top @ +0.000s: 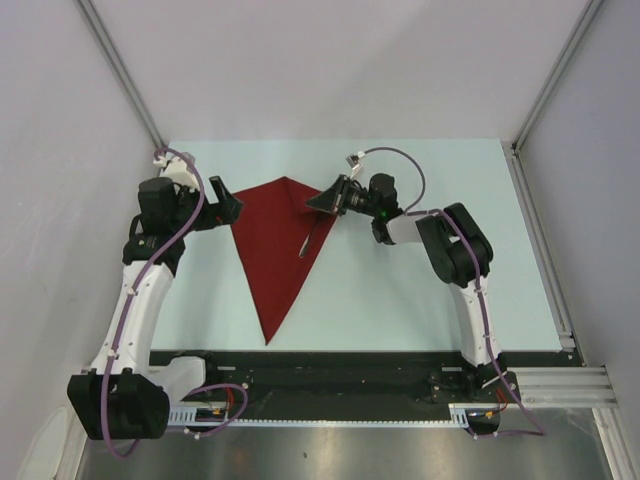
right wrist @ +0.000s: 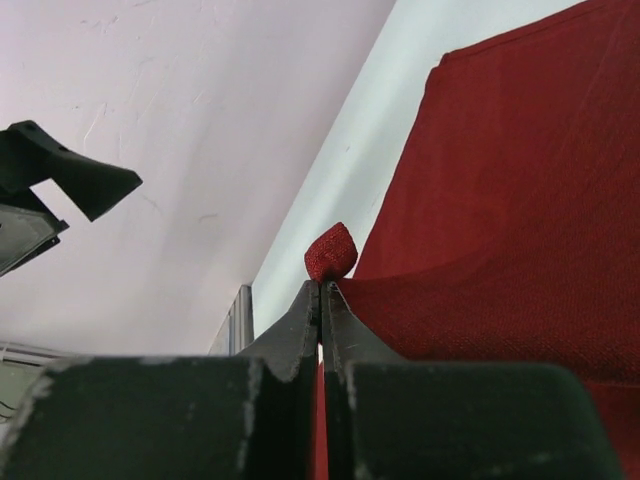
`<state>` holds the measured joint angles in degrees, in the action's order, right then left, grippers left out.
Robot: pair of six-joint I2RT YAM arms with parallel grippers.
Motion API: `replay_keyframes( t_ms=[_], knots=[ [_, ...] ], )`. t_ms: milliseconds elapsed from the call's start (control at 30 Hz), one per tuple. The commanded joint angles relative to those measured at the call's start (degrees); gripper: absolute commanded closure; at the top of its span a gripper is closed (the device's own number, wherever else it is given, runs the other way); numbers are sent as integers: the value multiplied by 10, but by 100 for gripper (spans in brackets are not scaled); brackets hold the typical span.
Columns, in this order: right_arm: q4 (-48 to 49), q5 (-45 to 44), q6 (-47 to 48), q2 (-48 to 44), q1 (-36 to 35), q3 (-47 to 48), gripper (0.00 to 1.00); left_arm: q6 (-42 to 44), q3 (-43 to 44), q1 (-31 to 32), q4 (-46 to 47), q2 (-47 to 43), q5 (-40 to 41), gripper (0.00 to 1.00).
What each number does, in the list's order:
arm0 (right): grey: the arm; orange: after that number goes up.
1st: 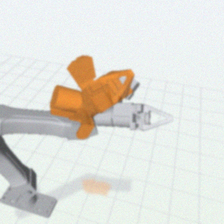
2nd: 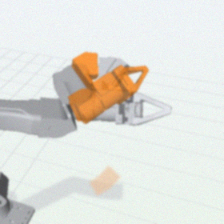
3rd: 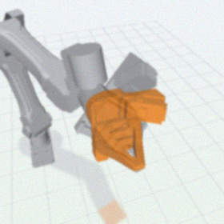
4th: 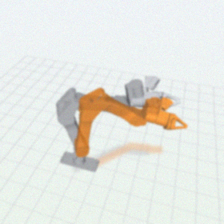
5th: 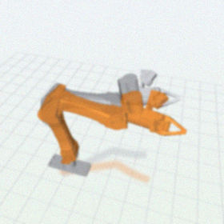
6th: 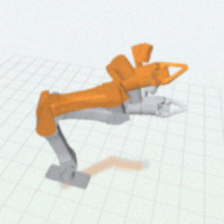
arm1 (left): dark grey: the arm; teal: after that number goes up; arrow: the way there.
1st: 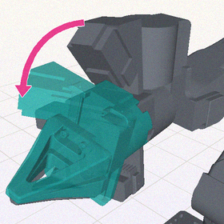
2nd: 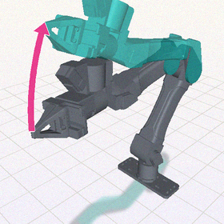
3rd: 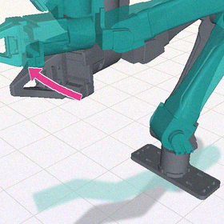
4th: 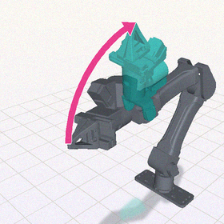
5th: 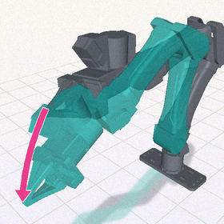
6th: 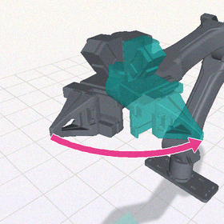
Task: Fold the napkin, place the utensils inside, and roll it up
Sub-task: Fold the napkin
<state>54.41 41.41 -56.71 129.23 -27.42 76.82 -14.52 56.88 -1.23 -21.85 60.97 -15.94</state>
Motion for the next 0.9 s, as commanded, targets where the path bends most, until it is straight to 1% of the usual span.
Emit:
replay_keyframes(
  t_ms=[0, 367, 867],
  knots=[
    [22, 20, 26, -43, -15, -28, 100, -2, 3, -1, 19, -16, -18, 0],
    [20, 15, 29, -43, -61, -62, 100, -4, 2, 0, 21, -20, -20, 0],
    [61, -12, 14, -32, -82, -131, 100, -5, 3, 0, 22, -23, -23, 0]
  ],
)
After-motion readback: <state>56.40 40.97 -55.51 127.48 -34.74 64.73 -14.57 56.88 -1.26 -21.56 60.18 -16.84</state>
